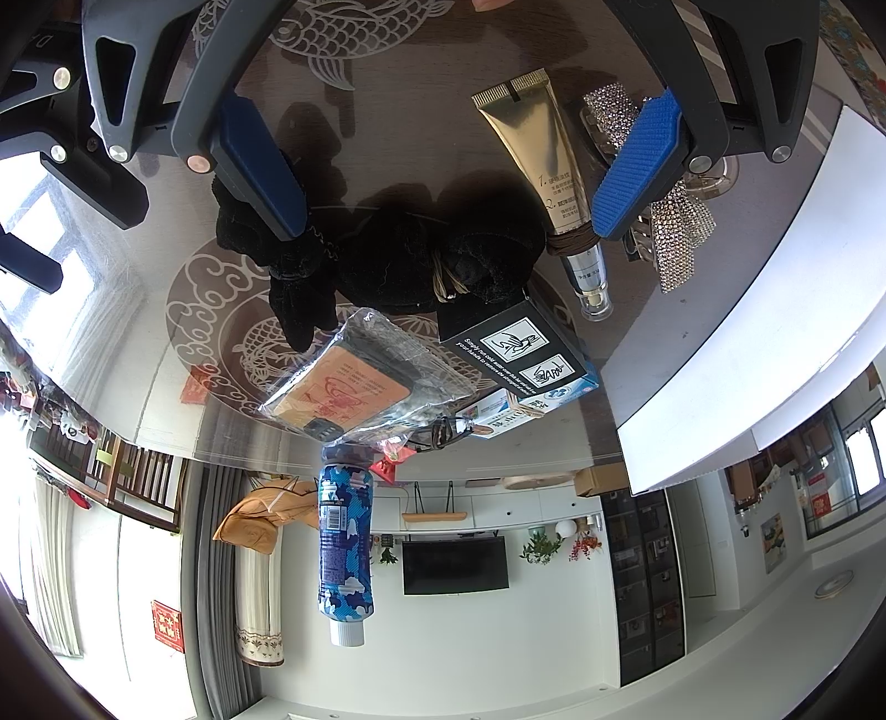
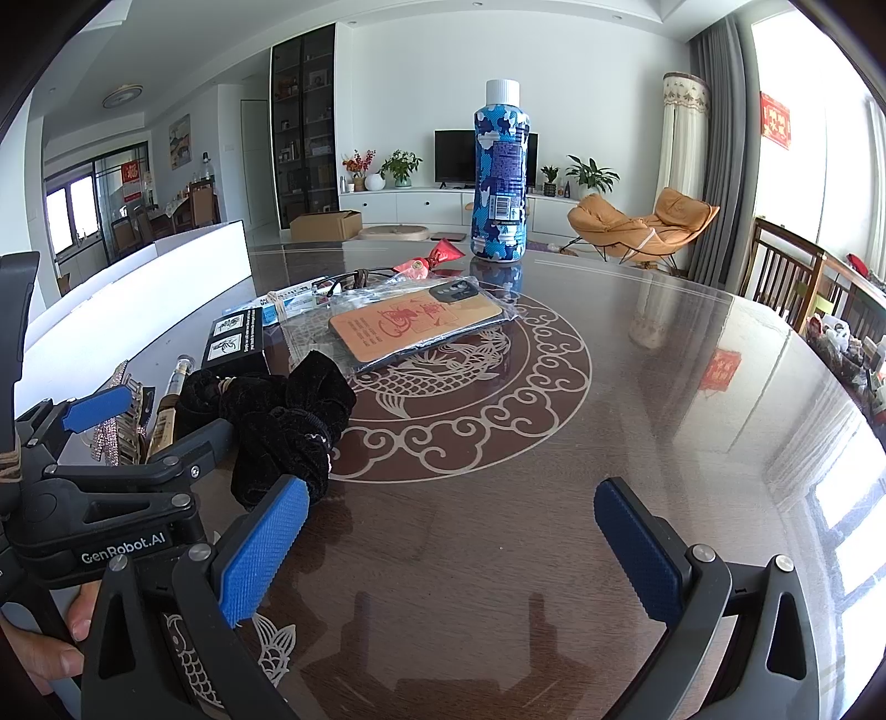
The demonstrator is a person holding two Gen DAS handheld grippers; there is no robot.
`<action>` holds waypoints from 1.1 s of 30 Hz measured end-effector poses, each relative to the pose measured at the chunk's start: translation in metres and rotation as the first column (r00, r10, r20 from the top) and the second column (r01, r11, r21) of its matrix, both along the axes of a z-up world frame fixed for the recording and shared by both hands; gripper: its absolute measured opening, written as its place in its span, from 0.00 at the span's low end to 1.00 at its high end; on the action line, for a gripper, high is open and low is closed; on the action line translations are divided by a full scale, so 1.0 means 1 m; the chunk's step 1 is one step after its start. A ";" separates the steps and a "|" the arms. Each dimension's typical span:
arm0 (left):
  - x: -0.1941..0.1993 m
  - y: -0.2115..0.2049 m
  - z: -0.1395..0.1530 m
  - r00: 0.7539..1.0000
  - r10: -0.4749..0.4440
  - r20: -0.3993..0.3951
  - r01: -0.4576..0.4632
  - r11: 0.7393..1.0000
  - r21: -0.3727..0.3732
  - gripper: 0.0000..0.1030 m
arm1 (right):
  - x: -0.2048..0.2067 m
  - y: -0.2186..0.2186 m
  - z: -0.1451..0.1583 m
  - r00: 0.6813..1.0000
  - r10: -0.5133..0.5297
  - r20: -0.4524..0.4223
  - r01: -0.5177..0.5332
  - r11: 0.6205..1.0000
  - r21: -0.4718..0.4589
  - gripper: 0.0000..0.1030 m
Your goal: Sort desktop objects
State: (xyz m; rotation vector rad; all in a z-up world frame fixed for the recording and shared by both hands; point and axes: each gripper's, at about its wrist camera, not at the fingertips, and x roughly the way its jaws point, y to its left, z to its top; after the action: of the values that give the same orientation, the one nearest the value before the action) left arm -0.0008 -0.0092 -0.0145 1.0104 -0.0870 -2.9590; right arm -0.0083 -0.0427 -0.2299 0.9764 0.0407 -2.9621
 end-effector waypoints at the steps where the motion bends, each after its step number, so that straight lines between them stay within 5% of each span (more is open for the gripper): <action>1: 0.000 0.000 0.000 1.000 0.000 0.000 0.000 1.000 0.000 1.00 | 0.000 0.000 0.000 1.000 0.000 0.000 0.000 1.000 0.000 1.00; 33: 0.001 0.000 0.000 1.000 -0.016 0.001 0.016 1.000 0.002 1.00 | 0.000 0.000 0.000 1.000 0.001 0.002 -0.001 1.000 -0.001 1.00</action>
State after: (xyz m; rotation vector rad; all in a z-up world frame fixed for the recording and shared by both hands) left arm -0.0003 -0.0097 -0.0146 1.0157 -0.0933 -2.9739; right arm -0.0086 -0.0422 -0.2300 0.9787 0.0395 -2.9598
